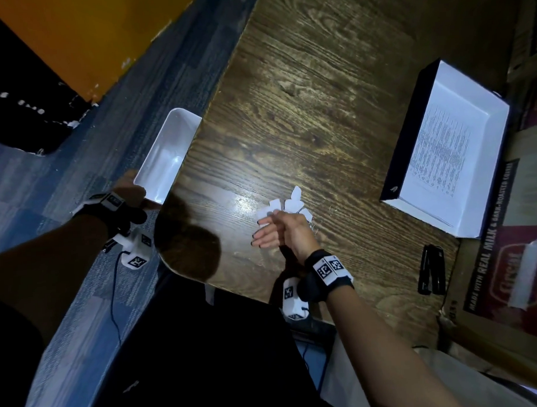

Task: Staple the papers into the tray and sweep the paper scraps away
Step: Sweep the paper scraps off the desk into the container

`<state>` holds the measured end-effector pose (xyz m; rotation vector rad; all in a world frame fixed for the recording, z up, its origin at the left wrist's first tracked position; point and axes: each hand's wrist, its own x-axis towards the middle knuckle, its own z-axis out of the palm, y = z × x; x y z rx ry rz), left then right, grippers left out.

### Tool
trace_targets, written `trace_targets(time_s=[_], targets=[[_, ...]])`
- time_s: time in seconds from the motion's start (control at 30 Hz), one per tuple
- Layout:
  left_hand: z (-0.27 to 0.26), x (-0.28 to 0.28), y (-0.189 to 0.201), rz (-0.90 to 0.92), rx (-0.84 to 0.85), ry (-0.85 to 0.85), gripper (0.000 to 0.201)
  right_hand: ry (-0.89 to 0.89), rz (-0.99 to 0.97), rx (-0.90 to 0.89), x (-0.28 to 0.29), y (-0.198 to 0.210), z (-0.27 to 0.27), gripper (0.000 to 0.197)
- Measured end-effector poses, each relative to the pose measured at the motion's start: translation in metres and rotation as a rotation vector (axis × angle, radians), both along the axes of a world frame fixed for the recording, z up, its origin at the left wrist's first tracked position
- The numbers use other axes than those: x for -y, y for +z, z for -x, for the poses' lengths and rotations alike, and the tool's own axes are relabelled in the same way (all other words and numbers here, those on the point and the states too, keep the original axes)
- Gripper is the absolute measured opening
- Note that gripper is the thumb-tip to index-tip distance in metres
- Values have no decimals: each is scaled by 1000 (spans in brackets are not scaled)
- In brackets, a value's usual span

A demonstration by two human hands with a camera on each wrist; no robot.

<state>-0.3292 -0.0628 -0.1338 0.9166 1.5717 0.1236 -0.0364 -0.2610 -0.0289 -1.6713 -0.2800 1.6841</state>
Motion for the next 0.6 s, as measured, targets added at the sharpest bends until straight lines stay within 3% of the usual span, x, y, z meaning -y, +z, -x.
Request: trace_targets(time_s=[0.1, 0.17, 0.23, 0.3, 0.4, 0.47, 0.6], targets=[[15, -6, -20, 36, 82, 32, 49, -104, -170, 71, -1, 10, -9, 40], [9, -4, -10, 63, 71, 24, 51, -194, -256, 247, 7, 24, -25, 35], [0, -1, 1, 13, -5, -32, 49, -337, -239, 472, 26, 35, -48, 32], [-8, 1, 9, 9, 53, -10, 49, -441, -138, 653, 47, 33, -72, 31], [-3, -3, 4, 37, 110, 62, 45, -122, 159, 998, 69, 0, -103, 51], [6, -5, -1, 54, 160, 72, 43, -1, 271, 1065, 68, -20, -104, 60], [15, -6, -1, 96, 270, 90, 43, 45, 270, 1088, 42, -25, -66, 67]])
